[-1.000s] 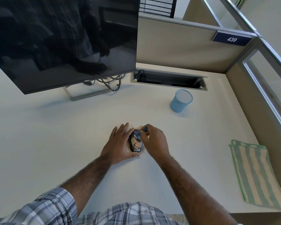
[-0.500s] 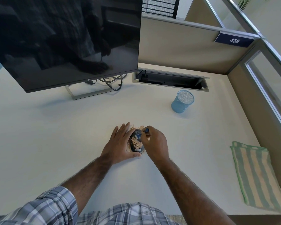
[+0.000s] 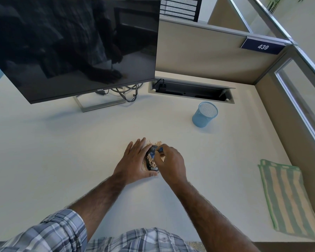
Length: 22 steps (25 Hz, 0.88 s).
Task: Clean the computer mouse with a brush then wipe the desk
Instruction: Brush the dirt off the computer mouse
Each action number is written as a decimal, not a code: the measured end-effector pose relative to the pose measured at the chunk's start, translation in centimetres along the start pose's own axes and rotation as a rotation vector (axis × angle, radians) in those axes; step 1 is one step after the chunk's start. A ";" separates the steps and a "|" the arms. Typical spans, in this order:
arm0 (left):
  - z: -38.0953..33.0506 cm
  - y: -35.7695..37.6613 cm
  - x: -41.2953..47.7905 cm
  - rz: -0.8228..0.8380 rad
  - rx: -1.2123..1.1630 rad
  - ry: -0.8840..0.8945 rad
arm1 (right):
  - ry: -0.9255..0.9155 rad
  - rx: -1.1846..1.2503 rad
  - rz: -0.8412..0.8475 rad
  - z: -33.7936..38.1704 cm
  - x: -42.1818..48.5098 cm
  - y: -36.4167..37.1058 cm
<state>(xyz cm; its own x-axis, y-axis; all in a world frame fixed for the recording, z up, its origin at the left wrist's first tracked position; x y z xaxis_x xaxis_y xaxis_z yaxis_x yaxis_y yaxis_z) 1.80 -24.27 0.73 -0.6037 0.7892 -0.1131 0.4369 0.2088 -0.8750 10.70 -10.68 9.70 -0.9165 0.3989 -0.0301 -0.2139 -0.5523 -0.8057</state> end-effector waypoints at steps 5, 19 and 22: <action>0.4 0.4 0.1 -0.007 0.018 0.001 | -0.029 -0.004 0.000 0.4 0.0 0.4; 0.4 0.3 0.0 0.005 0.027 -0.002 | 0.056 0.059 -0.013 -0.3 -0.6 0.3; 0.2 0.2 -0.1 0.014 0.030 -0.006 | 0.027 0.058 -0.003 0.1 -0.8 0.4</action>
<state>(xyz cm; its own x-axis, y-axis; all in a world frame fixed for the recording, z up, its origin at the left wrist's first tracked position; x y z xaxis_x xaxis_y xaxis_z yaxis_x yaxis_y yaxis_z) 1.78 -24.42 0.43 -0.6018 0.7883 -0.1278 0.4247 0.1804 -0.8872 11.32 -11.32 9.51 -0.9067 0.4194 -0.0444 -0.2362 -0.5922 -0.7704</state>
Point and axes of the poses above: each hand's wrist, its own x-axis towards the middle knuckle, its own y-axis out of the palm, z = x × y, the point moved 2 cm from there along x, towards the middle knuckle, and after that the axes turned 5 degrees about z, right-handed, at the moved point
